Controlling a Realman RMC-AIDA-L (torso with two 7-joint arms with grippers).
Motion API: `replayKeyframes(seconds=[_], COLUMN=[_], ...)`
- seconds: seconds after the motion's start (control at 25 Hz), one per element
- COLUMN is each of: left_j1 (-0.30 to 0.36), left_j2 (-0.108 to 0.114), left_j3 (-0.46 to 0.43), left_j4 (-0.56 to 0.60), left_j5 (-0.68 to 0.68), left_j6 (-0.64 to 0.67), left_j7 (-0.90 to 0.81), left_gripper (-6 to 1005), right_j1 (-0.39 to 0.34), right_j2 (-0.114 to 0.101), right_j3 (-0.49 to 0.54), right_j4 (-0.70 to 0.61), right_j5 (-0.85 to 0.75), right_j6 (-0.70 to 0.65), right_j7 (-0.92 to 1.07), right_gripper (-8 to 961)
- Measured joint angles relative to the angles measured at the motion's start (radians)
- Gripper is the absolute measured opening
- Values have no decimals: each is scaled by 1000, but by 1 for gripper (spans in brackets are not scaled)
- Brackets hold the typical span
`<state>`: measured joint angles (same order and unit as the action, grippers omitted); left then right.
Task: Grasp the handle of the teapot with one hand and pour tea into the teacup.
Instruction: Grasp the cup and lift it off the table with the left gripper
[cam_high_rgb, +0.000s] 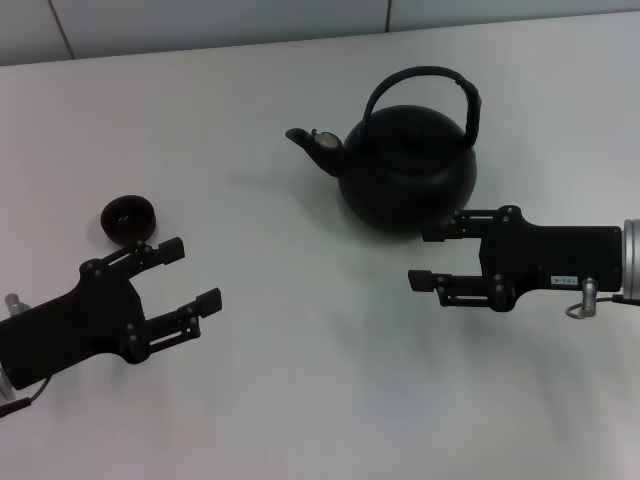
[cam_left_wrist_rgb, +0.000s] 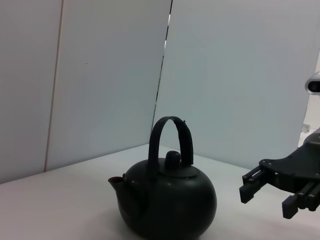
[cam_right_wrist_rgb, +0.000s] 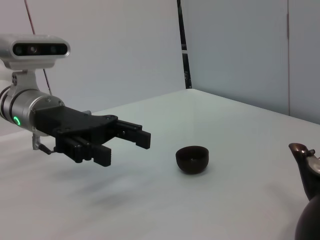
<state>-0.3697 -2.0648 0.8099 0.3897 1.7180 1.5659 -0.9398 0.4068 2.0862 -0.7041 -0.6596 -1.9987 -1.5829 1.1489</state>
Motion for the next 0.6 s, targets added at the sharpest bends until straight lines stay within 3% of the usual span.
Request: replayKeyframes(seconds=[0.6], left_j1=[0], left_j2=[-1], left_j3=[-7], left_j4=[9], left_j5=[-1], left_j6=[-4], left_j7=[1], left_gripper=[800], right_j1=[5], right_j2=[0], right_j3=[0], right_j4=[0], right_j5=[2], right_j6=[0], right_j7=[0], right_gripper=[664])
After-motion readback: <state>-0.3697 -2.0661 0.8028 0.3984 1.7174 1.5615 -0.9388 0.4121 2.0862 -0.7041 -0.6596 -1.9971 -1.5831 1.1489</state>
